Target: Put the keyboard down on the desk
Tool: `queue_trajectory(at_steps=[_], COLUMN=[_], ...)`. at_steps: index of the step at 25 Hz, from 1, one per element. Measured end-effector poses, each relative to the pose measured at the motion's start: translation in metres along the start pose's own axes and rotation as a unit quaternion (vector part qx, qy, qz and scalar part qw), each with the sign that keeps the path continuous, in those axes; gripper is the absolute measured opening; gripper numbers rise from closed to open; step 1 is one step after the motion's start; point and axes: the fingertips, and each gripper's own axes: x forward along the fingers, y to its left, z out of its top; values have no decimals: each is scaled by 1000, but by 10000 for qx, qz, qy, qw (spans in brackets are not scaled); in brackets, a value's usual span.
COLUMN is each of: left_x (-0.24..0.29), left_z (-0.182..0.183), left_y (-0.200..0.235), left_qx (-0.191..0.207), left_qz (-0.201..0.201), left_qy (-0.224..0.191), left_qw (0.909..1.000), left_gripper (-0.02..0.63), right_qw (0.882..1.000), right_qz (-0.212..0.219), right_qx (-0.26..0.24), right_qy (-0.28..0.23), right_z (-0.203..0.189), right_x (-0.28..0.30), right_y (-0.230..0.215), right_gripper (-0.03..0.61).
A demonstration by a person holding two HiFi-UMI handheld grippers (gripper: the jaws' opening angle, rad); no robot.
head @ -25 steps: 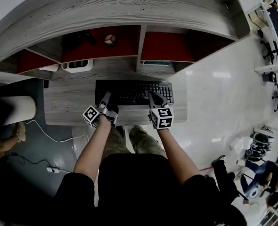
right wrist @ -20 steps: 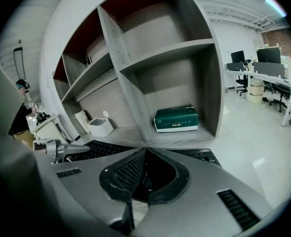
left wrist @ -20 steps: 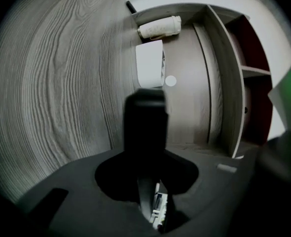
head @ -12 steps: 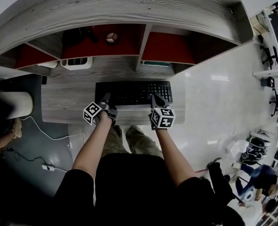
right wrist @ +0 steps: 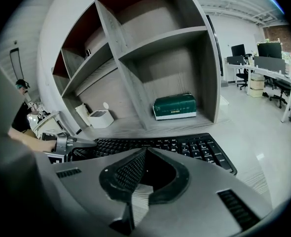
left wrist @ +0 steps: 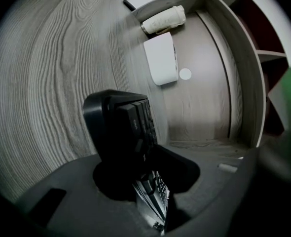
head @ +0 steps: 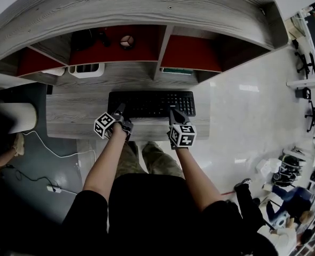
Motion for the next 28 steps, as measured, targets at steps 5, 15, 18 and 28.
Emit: queue_trajectory(at_steps=[5, 15, 18, 28], left_x=[-5, -9, -13, -31], left_z=[-7, -15, -21, -35], left_y=[16, 16, 16, 18], left_qx=[-224, 448, 762, 1689], left_qz=[350, 869, 1122, 1520], left_qy=[161, 570, 755, 1178], left_qw=[9990, 9936, 9879, 9667], left_gripper=[174, 286, 332, 370], right_qw=[9999, 10000, 10000, 9993], right_qz=[-105, -25, -5, 42], right_qx=[-115, -75, -49, -28], right_qy=[70, -6, -54, -373], right_z=[-1, 2, 6, 34], right_x=[0, -7, -12, -28], right_y=[-2, 7, 10, 8], right_gripper=[14, 14, 14, 14])
